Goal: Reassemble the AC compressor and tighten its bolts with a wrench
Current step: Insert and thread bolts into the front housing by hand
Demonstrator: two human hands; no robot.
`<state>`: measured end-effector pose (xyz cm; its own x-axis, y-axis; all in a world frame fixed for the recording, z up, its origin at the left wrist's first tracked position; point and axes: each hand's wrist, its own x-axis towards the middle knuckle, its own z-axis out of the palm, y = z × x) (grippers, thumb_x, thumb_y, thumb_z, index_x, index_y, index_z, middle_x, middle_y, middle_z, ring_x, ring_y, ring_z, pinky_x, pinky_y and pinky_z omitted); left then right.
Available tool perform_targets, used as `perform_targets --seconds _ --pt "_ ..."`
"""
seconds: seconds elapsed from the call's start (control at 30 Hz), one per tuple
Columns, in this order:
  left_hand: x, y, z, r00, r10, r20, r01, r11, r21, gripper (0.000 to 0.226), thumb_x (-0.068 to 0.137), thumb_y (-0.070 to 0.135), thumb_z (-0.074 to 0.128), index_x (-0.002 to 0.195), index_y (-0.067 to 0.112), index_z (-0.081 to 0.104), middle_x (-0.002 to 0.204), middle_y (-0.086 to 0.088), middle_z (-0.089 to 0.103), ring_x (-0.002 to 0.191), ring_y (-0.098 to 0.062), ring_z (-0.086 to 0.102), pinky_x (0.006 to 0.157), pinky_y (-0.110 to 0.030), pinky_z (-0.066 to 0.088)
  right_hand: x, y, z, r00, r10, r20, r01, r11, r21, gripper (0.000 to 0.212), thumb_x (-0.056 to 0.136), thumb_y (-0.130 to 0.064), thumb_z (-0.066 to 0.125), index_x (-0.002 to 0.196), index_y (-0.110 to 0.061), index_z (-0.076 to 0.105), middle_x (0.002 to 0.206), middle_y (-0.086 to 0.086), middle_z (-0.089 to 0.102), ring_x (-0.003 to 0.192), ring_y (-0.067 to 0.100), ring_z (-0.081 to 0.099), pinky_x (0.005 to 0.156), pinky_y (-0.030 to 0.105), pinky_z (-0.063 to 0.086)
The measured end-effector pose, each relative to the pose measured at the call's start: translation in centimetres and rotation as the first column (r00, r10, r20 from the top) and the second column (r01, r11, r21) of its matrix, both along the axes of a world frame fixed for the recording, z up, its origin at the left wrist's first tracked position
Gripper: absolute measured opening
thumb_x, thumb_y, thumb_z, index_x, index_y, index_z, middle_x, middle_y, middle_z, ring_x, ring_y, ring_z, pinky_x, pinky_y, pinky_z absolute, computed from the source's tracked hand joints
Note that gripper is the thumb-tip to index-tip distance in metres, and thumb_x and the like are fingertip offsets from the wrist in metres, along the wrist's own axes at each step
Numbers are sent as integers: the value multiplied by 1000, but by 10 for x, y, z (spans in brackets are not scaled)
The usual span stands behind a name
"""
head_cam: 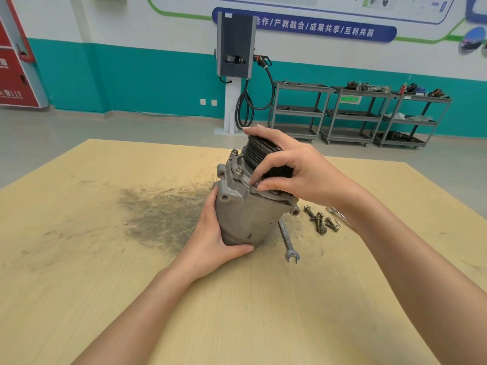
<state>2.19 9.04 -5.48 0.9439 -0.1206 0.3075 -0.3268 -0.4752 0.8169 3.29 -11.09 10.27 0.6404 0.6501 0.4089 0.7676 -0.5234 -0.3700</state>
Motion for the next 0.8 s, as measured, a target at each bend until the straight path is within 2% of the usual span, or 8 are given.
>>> perform_targets --seconds 0.2,0.3,0.4,0.53,0.7,0.8 --pt "0 -1 1 1000 -2 4 2 1000 5 132 60 41 91 150 40 -6 159 8 19 145 -5 22 120 -35 26 -3 8 -5 994 -96 49 93 994 56 4 79 -33 76 81 -33 73 146 -21 41 132 4 39 97 48 44" --pt "0 0 1 1000 -1 2 1 1000 1 130 60 43 91 150 42 -4 159 8 19 144 -4 23 120 -35 27 -3 11 -7 989 -130 66 125 989 78 9 78 -37 76 79 -29 73 145 -22 42 130 3 41 95 48 44" --pt "0 0 1 1000 -1 -1 1 1000 1 130 59 45 90 149 42 -4 158 9 20 144 -3 23 120 -34 27 -3 6 -4 998 -59 38 57 997 56 6 79 -35 76 85 -32 74 148 -16 40 137 6 36 102 48 41" --pt "0 0 0 1000 -1 -4 1 1000 -5 130 58 47 89 148 45 -4 158 10 20 143 -2 23 119 -32 26 0 1 -1 999 -21 33 20 1000 5 8 81 -30 75 89 -30 75 153 -12 36 146 5 21 113 48 32" --pt "0 0 -1 1000 -7 -12 7 1000 -4 129 55 55 86 148 44 -3 157 9 22 143 -3 25 119 -35 29 -1 9 -10 989 -113 96 106 991 80 14 77 -38 76 80 -25 74 147 -16 43 145 2 21 108 51 35" --pt "0 0 0 1000 -5 -16 5 1000 -15 127 53 58 85 146 46 -2 156 10 23 142 -3 27 118 -35 30 -2 7 -7 994 -79 81 73 995 74 18 76 -42 74 85 -27 76 149 -13 41 146 5 20 112 47 30"
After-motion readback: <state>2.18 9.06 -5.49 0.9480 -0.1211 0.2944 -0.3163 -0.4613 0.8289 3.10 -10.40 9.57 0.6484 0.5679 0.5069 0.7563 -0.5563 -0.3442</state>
